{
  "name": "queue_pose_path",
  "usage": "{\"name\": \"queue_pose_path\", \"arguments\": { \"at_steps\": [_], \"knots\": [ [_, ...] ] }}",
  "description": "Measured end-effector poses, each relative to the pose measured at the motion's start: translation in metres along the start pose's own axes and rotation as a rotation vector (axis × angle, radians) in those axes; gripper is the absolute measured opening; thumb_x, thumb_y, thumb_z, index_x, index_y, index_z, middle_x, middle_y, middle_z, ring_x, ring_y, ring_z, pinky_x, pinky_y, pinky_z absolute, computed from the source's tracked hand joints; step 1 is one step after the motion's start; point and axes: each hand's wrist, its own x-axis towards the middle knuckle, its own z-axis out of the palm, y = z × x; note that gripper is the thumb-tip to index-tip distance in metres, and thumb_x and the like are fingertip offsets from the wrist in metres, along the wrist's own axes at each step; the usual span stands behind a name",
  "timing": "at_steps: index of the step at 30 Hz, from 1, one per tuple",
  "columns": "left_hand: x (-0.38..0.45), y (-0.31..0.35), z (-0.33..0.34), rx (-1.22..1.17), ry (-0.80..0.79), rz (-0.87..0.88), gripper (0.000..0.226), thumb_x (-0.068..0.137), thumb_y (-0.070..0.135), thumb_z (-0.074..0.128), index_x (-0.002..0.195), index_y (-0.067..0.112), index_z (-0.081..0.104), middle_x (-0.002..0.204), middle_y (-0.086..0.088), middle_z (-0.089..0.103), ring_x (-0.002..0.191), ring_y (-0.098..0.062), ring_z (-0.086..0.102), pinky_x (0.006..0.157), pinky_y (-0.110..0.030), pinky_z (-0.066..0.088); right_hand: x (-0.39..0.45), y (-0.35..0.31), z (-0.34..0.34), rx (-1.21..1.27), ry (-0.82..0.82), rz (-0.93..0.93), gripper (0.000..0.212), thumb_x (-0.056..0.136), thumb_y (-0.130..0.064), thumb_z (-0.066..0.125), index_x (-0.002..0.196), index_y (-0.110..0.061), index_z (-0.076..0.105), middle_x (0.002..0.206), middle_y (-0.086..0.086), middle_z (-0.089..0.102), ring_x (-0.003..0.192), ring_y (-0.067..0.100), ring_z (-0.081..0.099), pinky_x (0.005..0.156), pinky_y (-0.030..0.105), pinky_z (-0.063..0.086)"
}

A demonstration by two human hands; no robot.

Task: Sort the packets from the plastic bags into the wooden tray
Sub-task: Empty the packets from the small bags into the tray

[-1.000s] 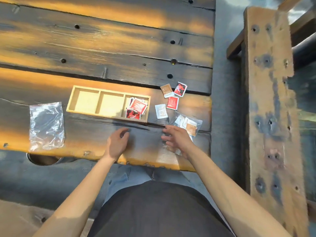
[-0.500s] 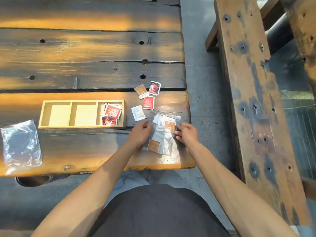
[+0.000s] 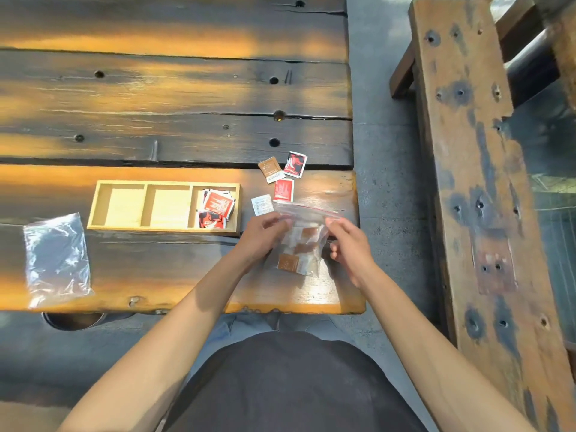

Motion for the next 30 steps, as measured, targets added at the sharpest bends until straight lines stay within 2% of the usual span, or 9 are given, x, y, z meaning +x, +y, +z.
{"name": "queue_pose_path", "arguments": {
  "at_steps": [4, 6, 9, 13, 16, 19, 24, 27, 30],
  "knots": [
    [-0.01, 0.001, -0.011, 0.015, 0.042, 0.054, 0.022, 0.101, 0.037, 0.057, 0.106, 0.03, 0.076, 0.1, 0.001, 0.072, 0.098, -0.024, 0.066, 0.094, -0.047, 0.053, -0.017, -0.011, 0.003, -0.101, -0.028, -0.141, 0.013, 0.097, -0.024, 0.07, 0.105, -0.018, 0.078, 0.081, -0.005, 0.072, 0.054, 0.006, 0.05, 0.05, 0.019, 0.043],
    [-0.014, 0.002, -0.014, 0.036, 0.043, 0.08, 0.026, 0.103, 0.033, 0.053, 0.114, 0.024, 0.075, 0.104, 0.004, 0.072, 0.106, -0.024, 0.067, 0.096, -0.043, 0.053, -0.022, -0.015, 0.002, -0.199, -0.046, -0.221, 0.009, 0.094, -0.023, 0.074, 0.101, -0.025, 0.079, 0.081, -0.007, 0.075, 0.061, 0.008, 0.055, 0.058, 0.021, 0.046],
    [-0.017, 0.004, -0.015, 0.094, 0.051, 0.119, 0.029, 0.106, 0.028, 0.048, 0.115, 0.016, 0.073, 0.107, 0.004, 0.07, 0.101, -0.015, 0.063, 0.088, -0.031, 0.052, -0.029, -0.02, 0.001, -0.412, -0.062, -0.354, 0.009, 0.093, -0.031, 0.075, 0.101, -0.03, 0.079, 0.088, 0.0, 0.078, 0.066, 0.025, 0.057, 0.069, 0.03, 0.045],
    [-0.019, 0.005, -0.015, 0.156, 0.028, 0.195, 0.026, 0.106, 0.024, 0.047, 0.11, 0.017, 0.072, 0.106, 0.003, 0.07, 0.099, -0.009, 0.062, 0.085, -0.024, 0.048, -0.036, -0.03, 0.0, -0.745, -0.048, -0.585, 0.014, 0.096, -0.036, 0.069, 0.102, -0.033, 0.082, 0.084, -0.017, 0.071, 0.08, -0.003, 0.059, 0.074, 0.019, 0.042],
    [-0.023, 0.006, -0.013, 0.212, -0.012, 0.27, 0.025, 0.106, 0.02, 0.047, 0.109, 0.019, 0.072, 0.107, 0.003, 0.072, 0.103, -0.005, 0.064, 0.088, -0.014, 0.046, -0.037, -0.036, 0.003, -0.871, -0.085, -0.696, 0.018, 0.098, -0.035, 0.066, 0.103, -0.029, 0.082, 0.092, -0.016, 0.073, 0.091, -0.007, 0.057, 0.084, 0.026, 0.045],
    [-0.025, 0.005, -0.011, 0.242, -0.004, 0.279, 0.027, 0.106, 0.022, 0.047, 0.112, 0.013, 0.072, 0.108, 0.001, 0.072, 0.106, -0.008, 0.064, 0.086, -0.015, 0.045, -0.037, -0.042, 0.008, -0.912, -0.155, -0.689, 0.015, 0.097, -0.032, 0.068, 0.098, -0.027, 0.083, 0.085, -0.014, 0.072, 0.082, 0.005, 0.063, 0.076, 0.032, 0.052],
    [-0.034, -0.001, -0.006, 0.249, 0.242, 0.262, 0.026, 0.103, 0.024, 0.055, 0.127, 0.016, 0.062, 0.121, 0.002, 0.057, 0.108, -0.014, 0.059, 0.091, -0.025, 0.047, -0.039, -0.049, 0.015, -0.819, -0.122, -0.555, 0.009, 0.092, -0.026, 0.077, 0.092, -0.025, 0.085, 0.069, -0.009, 0.075, 0.06, -0.001, 0.059, 0.057, 0.011, 0.042],
    [-0.046, -0.004, -0.006, 0.197, 0.331, 0.199, 0.014, 0.1, 0.026, 0.059, 0.111, 0.018, 0.061, 0.11, 0.002, 0.058, 0.092, -0.009, 0.059, 0.078, -0.018, 0.045, -0.041, -0.05, 0.02, -0.74, -0.096, -0.472, 0.007, 0.09, -0.024, 0.079, 0.091, -0.022, 0.085, 0.062, 0.004, 0.072, 0.046, -0.001, 0.049, 0.05, 0.01, 0.037],
    [-0.055, -0.004, -0.005, 0.021, 0.184, 0.089, 0.011, 0.099, 0.025, 0.061, 0.096, 0.018, 0.068, 0.094, 0.001, 0.069, 0.088, -0.016, 0.068, 0.081, -0.033, 0.057, -0.042, -0.045, 0.027, -0.72, -0.066, -0.441, 0.008, 0.089, -0.026, 0.079, 0.088, -0.021, 0.086, 0.056, 0.005, 0.067, 0.042, 0.0, 0.046, 0.048, 0.01, 0.035]
  ]
}}
